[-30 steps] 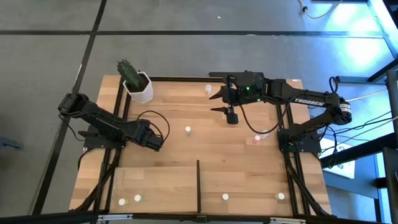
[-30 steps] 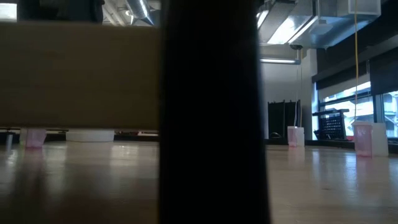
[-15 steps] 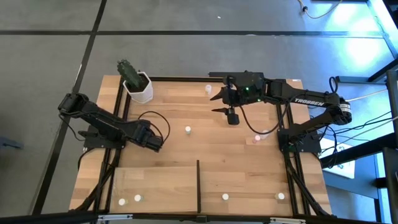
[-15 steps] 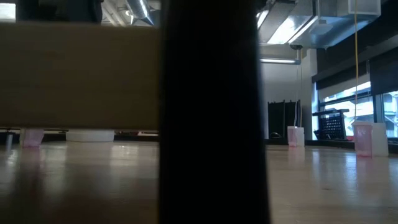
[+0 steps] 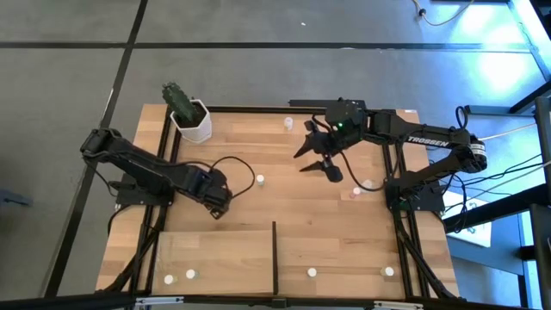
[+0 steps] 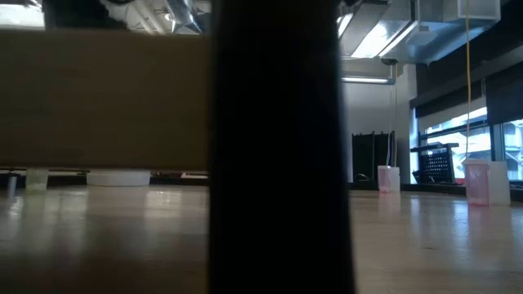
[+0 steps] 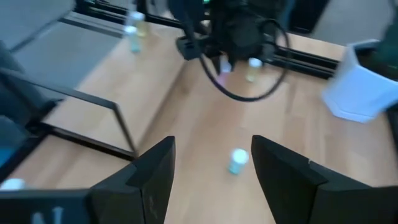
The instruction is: Pick and place medicine bottles onto shelf by color
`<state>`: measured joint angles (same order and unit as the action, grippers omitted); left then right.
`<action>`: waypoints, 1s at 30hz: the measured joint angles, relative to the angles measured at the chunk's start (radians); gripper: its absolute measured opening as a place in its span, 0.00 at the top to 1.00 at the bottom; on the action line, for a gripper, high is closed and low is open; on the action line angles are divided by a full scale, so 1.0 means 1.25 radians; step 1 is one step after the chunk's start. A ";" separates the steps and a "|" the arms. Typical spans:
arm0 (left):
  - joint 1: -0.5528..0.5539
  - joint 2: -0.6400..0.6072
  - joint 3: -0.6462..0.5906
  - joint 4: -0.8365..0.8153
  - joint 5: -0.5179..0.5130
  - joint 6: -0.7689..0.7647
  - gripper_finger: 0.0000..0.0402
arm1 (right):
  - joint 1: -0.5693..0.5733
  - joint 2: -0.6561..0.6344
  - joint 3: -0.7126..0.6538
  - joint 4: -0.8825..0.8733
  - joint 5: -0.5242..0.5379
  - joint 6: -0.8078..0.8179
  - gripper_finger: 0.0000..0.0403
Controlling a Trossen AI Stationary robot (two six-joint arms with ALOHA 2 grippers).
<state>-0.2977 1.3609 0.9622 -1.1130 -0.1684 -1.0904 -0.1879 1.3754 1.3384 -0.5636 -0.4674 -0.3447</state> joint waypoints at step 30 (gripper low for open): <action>-0.390 0.076 0.310 0.056 -0.081 0.158 0.72 | 0.000 0.000 0.000 -0.001 -0.012 -0.040 0.47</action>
<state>-0.7853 1.4562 1.3495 -1.0430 -0.2692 -0.8934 -0.1879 1.3754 1.3384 -0.5649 -0.4823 -0.3946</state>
